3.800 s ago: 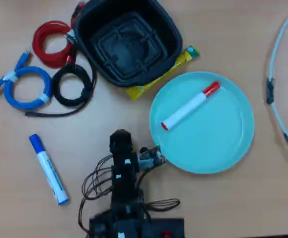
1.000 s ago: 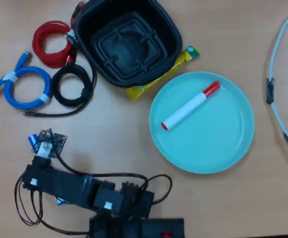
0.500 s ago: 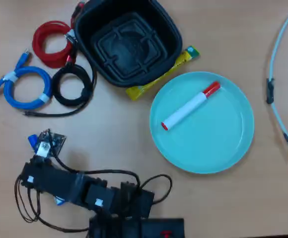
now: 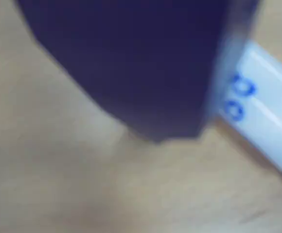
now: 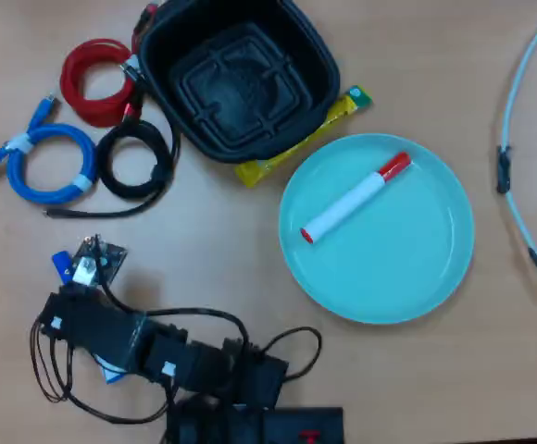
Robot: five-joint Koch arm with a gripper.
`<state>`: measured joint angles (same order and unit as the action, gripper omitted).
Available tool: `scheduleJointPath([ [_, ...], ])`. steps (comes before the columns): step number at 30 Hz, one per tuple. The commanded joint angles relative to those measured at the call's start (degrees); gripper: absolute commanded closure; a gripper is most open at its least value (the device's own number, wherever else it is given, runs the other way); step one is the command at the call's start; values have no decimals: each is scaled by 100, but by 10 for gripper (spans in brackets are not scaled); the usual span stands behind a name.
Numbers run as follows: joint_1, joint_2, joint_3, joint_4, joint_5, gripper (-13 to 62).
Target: Pick up the blue pen and put it in the black bowl
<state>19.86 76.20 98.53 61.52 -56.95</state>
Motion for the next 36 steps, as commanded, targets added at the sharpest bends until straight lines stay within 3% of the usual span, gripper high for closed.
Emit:
scheduleJointPath([
  [1,-9,35,-545,-308,299,256],
  [7,-44,26,-554,-404,949,395],
  [12,-53,35,-545,-642,1274,574],
  [28,70,53,-105,-694,2188,564],
  [36,747,88,-114,-448,4184,564],
])
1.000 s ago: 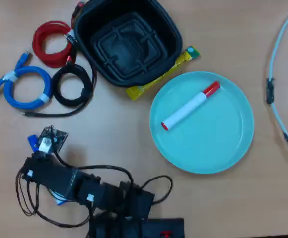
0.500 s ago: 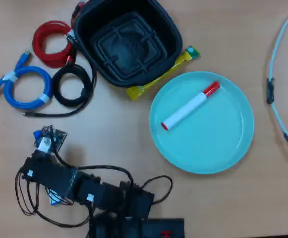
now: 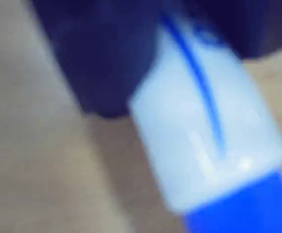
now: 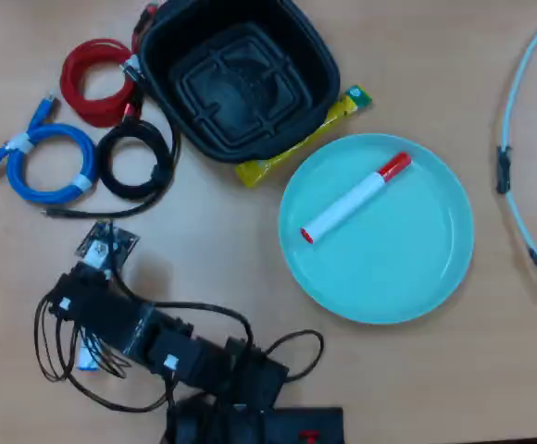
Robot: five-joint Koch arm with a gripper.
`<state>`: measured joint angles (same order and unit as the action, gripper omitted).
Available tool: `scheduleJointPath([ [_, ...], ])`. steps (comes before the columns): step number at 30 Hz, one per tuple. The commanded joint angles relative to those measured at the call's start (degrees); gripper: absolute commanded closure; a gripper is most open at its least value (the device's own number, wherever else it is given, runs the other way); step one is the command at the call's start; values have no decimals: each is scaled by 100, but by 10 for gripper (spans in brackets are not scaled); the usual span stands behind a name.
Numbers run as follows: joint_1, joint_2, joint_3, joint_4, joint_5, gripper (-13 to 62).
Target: Pick up the blue pen and put it in the black bowl
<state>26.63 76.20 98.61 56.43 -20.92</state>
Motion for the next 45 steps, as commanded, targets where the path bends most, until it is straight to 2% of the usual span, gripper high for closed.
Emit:
scheduleJointPath([
  [1,123,97,-158,185,773,564],
  [10,527,369,-457,668,1063,563],
  [24,1573,1512,-642,519,1274,564],
  [32,2285,1872,-1011,-308,1204,563],
  [45,3445,1942,-1160,-2813,1661,564],
])
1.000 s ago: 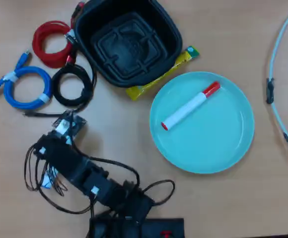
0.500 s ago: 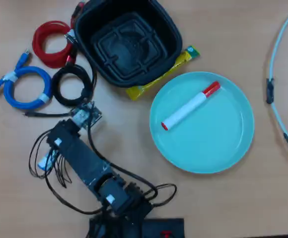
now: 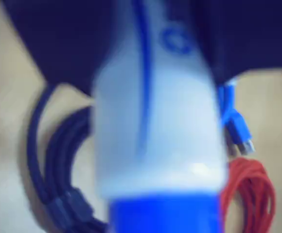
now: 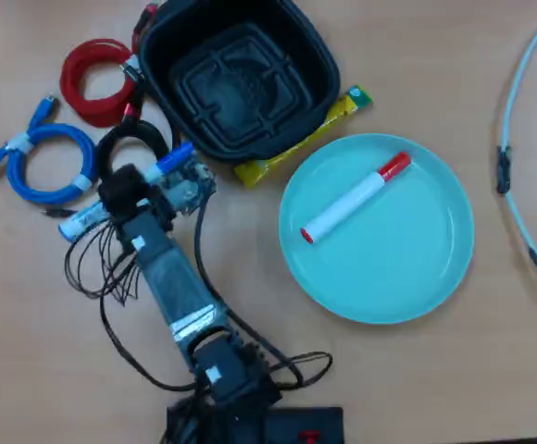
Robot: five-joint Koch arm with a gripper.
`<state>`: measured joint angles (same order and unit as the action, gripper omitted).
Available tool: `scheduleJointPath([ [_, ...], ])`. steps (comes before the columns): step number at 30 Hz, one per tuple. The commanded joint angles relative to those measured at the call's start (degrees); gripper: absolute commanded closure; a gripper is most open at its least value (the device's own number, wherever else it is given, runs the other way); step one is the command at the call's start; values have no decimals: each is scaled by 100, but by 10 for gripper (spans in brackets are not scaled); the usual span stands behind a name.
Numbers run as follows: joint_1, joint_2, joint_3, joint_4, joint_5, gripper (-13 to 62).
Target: Pick up the blue pen and put it in the black bowl
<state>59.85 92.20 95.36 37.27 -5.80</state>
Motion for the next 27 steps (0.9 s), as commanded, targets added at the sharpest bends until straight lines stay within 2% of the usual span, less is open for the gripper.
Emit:
scheduleJointPath([
  [1,185,343,-896,-993,149,565],
  [10,483,193,-1872,-1415,167,565],
  [27,1020,-1644,-5054,-1055,457,565],
])
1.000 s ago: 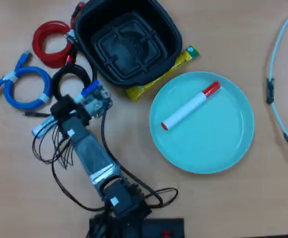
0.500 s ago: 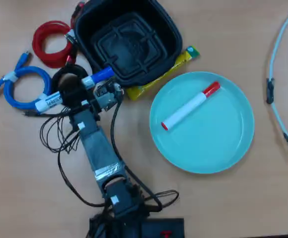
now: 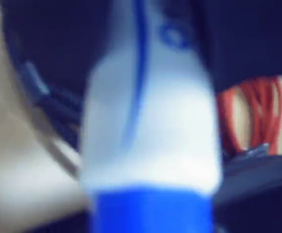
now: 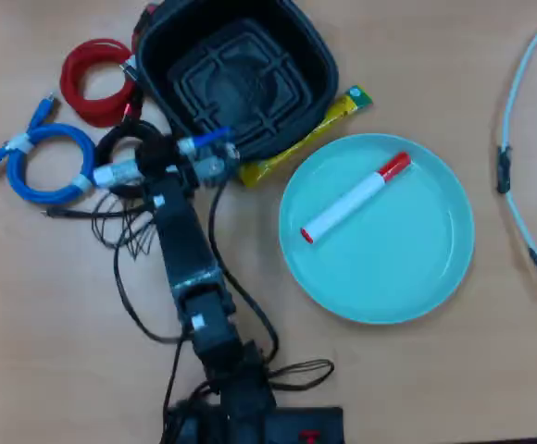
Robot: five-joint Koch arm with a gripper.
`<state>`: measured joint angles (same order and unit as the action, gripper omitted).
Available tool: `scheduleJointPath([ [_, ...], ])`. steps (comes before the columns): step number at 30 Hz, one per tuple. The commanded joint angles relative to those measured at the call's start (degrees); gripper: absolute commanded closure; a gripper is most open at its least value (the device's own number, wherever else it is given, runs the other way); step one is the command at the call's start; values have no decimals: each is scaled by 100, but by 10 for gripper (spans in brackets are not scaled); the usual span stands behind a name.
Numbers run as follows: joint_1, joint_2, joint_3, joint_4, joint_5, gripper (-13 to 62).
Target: Pick up the blue pen and put it in the black bowl
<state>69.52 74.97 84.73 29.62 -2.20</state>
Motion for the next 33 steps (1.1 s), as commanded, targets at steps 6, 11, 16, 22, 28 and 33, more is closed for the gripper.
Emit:
scheduleJointPath([
  [6,-44,141,-4166,888,132,565],
  [11,9,141,-4324,1134,123,564],
  [16,35,88,-5432,1151,79,564],
  [22,229,-114,-5862,1011,97,565],
  [28,729,-519,-5854,571,123,565],
  [33,1107,-606,-5836,554,114,565],
])
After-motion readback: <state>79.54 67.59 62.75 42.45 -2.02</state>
